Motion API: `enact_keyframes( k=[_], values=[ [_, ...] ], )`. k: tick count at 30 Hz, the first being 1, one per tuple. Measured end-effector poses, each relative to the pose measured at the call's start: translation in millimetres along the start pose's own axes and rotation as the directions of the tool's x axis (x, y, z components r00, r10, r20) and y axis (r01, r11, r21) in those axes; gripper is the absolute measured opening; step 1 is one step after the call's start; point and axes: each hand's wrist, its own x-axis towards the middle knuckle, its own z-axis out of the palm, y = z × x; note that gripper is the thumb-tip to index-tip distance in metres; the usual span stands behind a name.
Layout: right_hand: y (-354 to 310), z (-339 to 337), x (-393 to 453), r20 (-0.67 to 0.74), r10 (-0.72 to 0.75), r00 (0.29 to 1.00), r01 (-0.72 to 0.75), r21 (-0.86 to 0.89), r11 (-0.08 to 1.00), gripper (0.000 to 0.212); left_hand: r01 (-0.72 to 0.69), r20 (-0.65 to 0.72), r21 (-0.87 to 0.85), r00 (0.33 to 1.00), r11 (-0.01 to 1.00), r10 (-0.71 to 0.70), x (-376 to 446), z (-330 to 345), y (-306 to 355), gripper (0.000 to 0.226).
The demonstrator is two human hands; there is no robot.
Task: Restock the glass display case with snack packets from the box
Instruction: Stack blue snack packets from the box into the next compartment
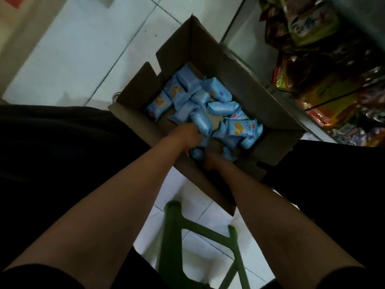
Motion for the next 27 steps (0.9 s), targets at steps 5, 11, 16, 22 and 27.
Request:
enact_keyframes(
  k=[5, 11, 16, 22, 27],
  values=[
    [1.1, -15.2, -11.5, 0.086, -0.046, 0.995, 0.023, 0.258, 0.966, 0.082, 0.042, -0.066, -0.150, 0.996, 0.988, -0.053, 2.5, -0.4, -10.1, 0.033],
    [-3.6, -87.0, -58.4, 0.019, 0.004, 1.000, -0.019, 0.872, 0.489, 0.017, -0.077, -0.442, -0.591, 0.863, 0.803, -0.243, 0.2, -18.3, -10.6, 0.017],
    [-6.9, -145.2, -82.3, -0.086, -0.020, 0.996, 0.081, 0.985, -0.154, 0.036, -0.080, -0.153, -0.961, 0.950, 0.263, -0.271, -8.6, -36.8, 7.7, 0.036],
    [-23.3, -151.5, -85.7, -0.325, 0.073, 0.943, 0.234, 0.802, 0.549, 0.021, -0.022, -0.025, -0.996, 0.999, 0.086, -0.038, -7.0, -37.6, 7.5, 0.019],
    [26.9, -129.2, -42.5, -0.429, 0.087, 0.899, -0.132, -0.074, 0.989, 0.053, -0.016, -0.031, -0.986, 0.996, 0.166, -0.088, 5.7, -35.5, -12.1, 0.038]
  ],
)
